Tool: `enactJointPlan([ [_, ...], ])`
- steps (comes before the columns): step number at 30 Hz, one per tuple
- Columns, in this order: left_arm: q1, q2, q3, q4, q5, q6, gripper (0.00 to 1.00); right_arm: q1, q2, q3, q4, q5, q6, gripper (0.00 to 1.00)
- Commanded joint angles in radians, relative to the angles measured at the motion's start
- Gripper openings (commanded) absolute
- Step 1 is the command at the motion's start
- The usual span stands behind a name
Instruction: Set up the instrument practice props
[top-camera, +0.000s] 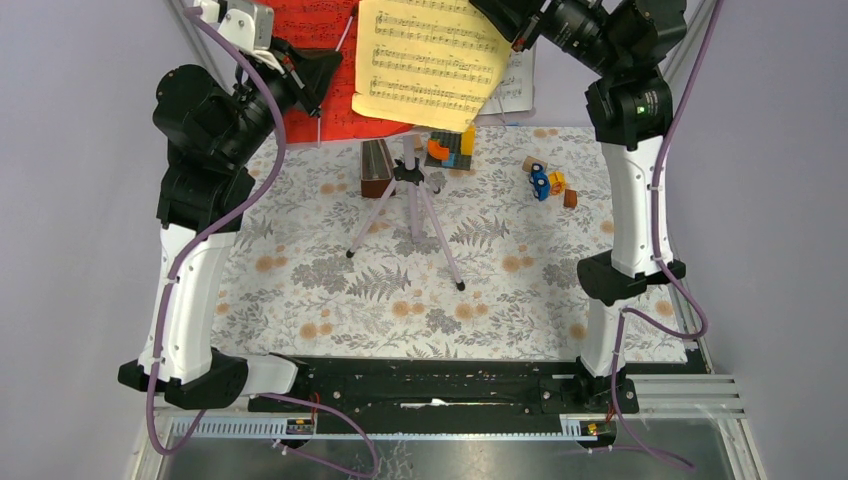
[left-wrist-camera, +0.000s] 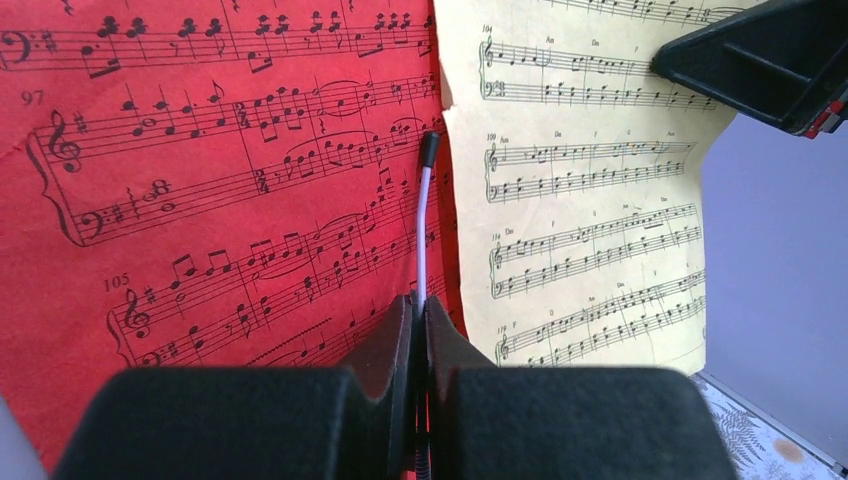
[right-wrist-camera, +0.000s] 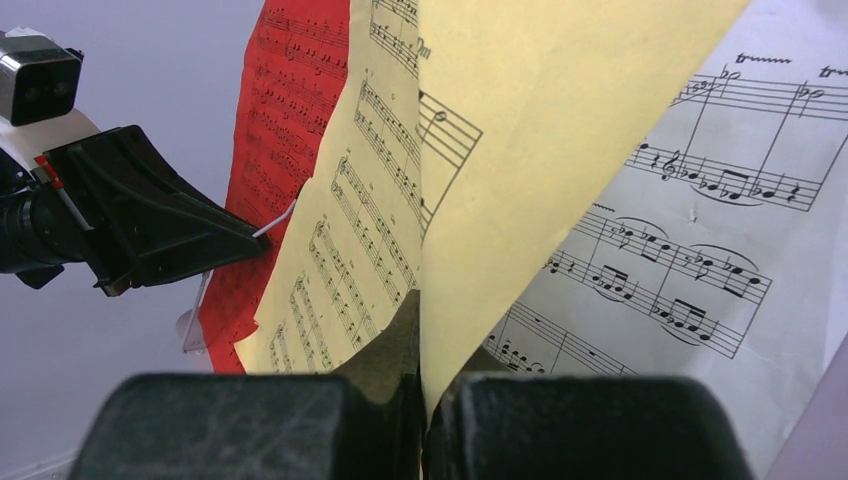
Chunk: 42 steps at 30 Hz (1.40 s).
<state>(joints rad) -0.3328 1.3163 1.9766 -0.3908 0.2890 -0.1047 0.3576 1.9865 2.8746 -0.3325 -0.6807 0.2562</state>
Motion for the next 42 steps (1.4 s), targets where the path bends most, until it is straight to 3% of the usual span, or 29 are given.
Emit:
enactJointPlan([
  [1, 0.007, -0.029, 0.033, 0.083, 0.061, -0.048, 0.0, 0.007, -0.062, 0.002, 0.012, 0.031, -0.023, 0.0],
  [22, 0.03, -0.031, 0.036, 0.123, 0.134, -0.081, 0.0, 0.01, -0.083, -0.015, -0.01, 0.078, -0.045, 0.0],
  [42, 0.046, -0.038, 0.02, 0.145, 0.193, -0.089, 0.0, 0.099, -0.058, -0.002, -0.002, 0.09, -0.092, 0.0],
])
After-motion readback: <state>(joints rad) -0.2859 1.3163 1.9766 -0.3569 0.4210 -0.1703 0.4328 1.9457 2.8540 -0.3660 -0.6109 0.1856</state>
